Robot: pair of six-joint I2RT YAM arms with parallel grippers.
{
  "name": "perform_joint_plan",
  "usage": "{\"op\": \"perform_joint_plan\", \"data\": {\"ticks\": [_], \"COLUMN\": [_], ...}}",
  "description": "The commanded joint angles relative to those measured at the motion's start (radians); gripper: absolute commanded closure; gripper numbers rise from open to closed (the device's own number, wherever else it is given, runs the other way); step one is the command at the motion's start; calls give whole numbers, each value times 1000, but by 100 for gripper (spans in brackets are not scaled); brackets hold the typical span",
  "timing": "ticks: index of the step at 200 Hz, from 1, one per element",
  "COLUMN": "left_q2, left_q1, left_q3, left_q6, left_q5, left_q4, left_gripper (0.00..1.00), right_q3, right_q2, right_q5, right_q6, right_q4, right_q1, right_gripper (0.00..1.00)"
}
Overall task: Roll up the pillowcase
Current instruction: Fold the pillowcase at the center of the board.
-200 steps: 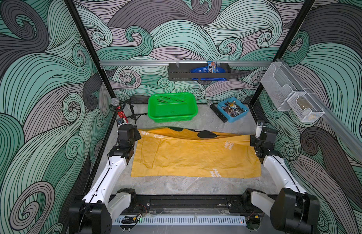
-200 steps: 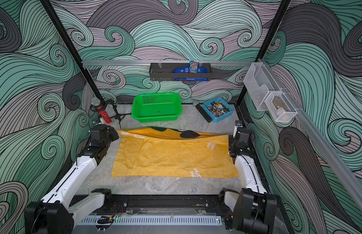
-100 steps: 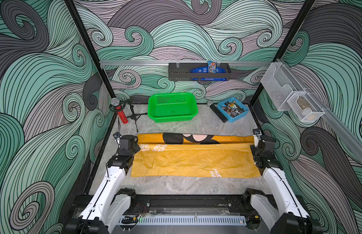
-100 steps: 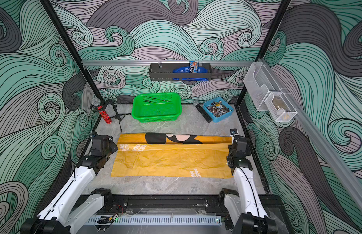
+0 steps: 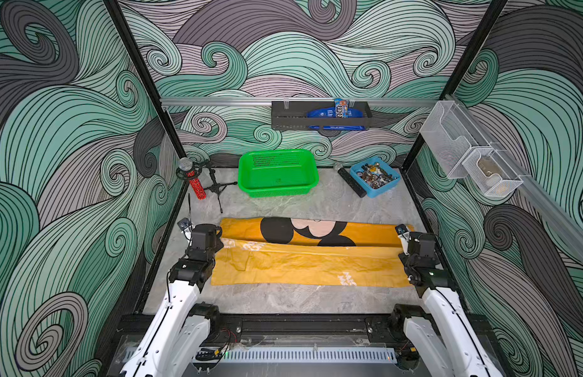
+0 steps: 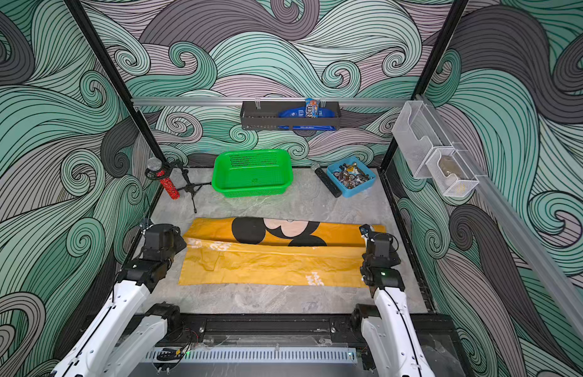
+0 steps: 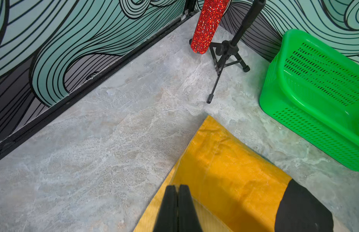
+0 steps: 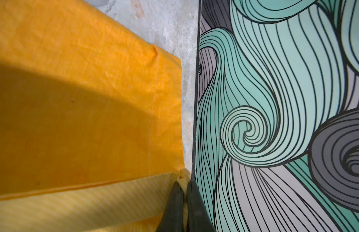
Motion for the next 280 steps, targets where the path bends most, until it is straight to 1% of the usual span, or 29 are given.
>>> {"op": "perform_joint_plan", "data": {"ticks": [1,20,34,47,62,79,103,143,147,153,165,174,179,193,223,238,268,280], "left_q2": [46,80,108,128,142,152,145,160,164,168,175,177,179,177,161,147,95,74], "left_q1": [-12,-14,-14,-13,-14,-13,-12,-12,-12,-12,-12,-12,-12,-12,-10,-13,-11,-12], "left_q3": [-11,-14,-34,-60,-65,-70,-112,-95,-97,-98,-92,-83,-76,-43,15,54,104,97], "left_q6": [-39,-63,-117,-170,-200,-278,-289,-263,-263,-263,-263,-264,-268,-268,-268,-270,-234,-203], "left_q5": [-14,89,120,111,105,60,49,56,59,63,67,62,56,31,-51,-80,-95,-56], "left_q4": [2,-3,-24,-40,-49,-84,-44,-40,-41,-43,-51,-64,-73,-102,-165,-208,-240,-210], "left_gripper": [100,100,100,100,100,100,100,100,98,95,89,81,78,74,65,62,60,55], "right_q3": [-42,-50,-66,-69,-65,-55,-68,-92,-89,-87,-77,-68,-60,-28,50,84,162,204], "right_q2": [-12,-12,2,12,21,24,32,44,45,48,54,58,60,64,73,86,111,123], "right_q5": [16,15,12,15,29,45,73,107,108,111,113,114,115,118,93,99,78,43], "right_q6": [-45,-46,-59,-66,-77,-77,-95,-117,-116,-116,-123,-123,-125,-127,-116,-120,-113,-101], "right_q4": [-45,-45,-40,-36,-35,-37,-35,-36,-37,-38,-46,-57,-67,-92,-173,-183,-183,-182], "right_q1": [17,18,27,40,51,56,58,58,59,58,58,58,58,58,58,58,59,66], "right_gripper": [90,89,89,89,88,88,88,86,86,84,74,69,67,61,42,35,29,26]}}
